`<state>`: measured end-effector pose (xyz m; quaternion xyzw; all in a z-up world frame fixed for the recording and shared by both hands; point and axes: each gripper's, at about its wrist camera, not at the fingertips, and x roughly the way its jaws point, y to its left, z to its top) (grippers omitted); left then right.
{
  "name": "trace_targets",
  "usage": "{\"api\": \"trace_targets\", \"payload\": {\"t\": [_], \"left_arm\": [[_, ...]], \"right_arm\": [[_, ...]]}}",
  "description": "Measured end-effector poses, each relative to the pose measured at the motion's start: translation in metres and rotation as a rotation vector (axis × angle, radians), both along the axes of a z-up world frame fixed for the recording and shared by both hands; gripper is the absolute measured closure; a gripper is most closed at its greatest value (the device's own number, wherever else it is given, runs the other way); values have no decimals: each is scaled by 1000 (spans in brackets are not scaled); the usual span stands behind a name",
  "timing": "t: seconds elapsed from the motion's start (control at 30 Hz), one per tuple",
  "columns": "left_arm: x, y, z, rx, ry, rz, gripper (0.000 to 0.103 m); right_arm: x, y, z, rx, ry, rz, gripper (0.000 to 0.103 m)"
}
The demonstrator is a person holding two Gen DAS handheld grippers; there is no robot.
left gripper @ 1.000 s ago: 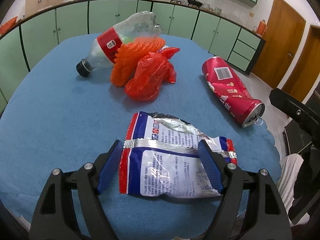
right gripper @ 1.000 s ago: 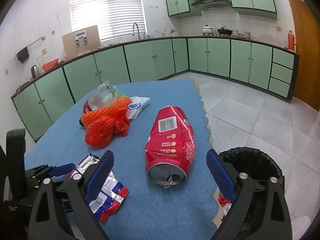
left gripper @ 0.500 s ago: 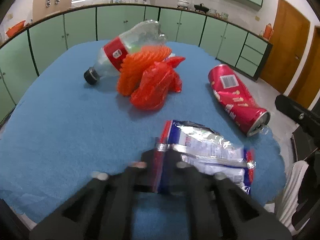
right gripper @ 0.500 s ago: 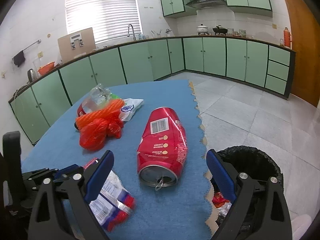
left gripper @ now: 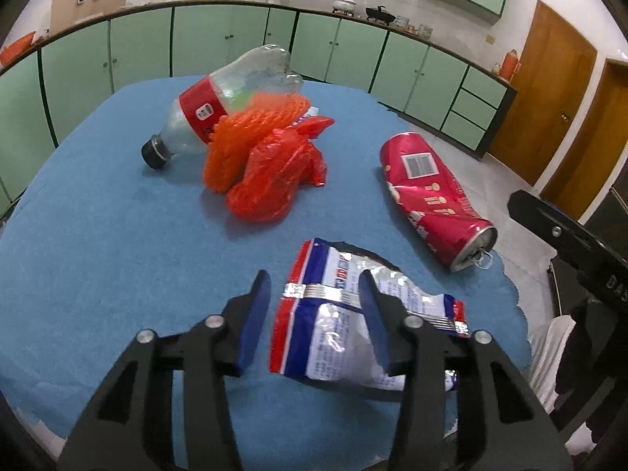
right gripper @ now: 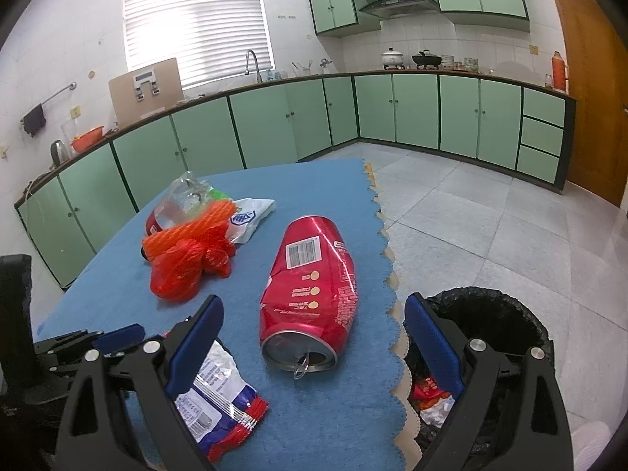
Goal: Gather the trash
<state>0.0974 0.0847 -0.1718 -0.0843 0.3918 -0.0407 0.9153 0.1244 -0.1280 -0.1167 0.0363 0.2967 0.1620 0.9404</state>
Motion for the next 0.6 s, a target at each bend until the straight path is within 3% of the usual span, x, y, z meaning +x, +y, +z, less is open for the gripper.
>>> {"api": "trace_targets", "payload": {"t": [0.1,0.2,0.33,0.53,0.6], "left_arm": [[1,-7,-4,12,27,-11,45],[3,-12,-14,21,74,-15,43],[2,-19,-17,48,77,-19,41],[-2,-24,-18,92,63,31,76],[-3,-24,-18,103,59,41,81]], "right_arm": [[1,-2,0,1,0,-6,11],[1,-3,0,3,-3,-9,11],[2,-5,1,5,-4,-13,11],[4,-4,0,5,-7,-13,12],[4,-5,0,8,-5,-16,12]]}}
